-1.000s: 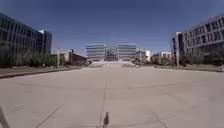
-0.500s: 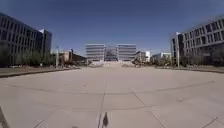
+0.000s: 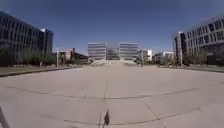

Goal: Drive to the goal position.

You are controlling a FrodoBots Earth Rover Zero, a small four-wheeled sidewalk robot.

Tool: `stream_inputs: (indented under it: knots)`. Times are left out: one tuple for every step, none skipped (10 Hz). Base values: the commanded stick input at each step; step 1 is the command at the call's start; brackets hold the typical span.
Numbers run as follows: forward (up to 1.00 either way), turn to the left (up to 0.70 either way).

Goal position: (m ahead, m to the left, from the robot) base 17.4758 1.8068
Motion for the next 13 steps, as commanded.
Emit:
stream_inputs:
  knots:
    - [0.7, -0.01]
    - [0.7, -0.01]
    - [0.7, -0.01]
    - [0.7, -0.01]
    - [0.7, -0.01]
    - [0.7, -0.01]
    - [0.7, -0.01]
    - [0.7, -0.01]
    - [0.7, -0.01]
    - [0.7, -0.01]
    - [0.7, -0.01]
    - [0.7, -0.01]
    - [0.7, -0.01]
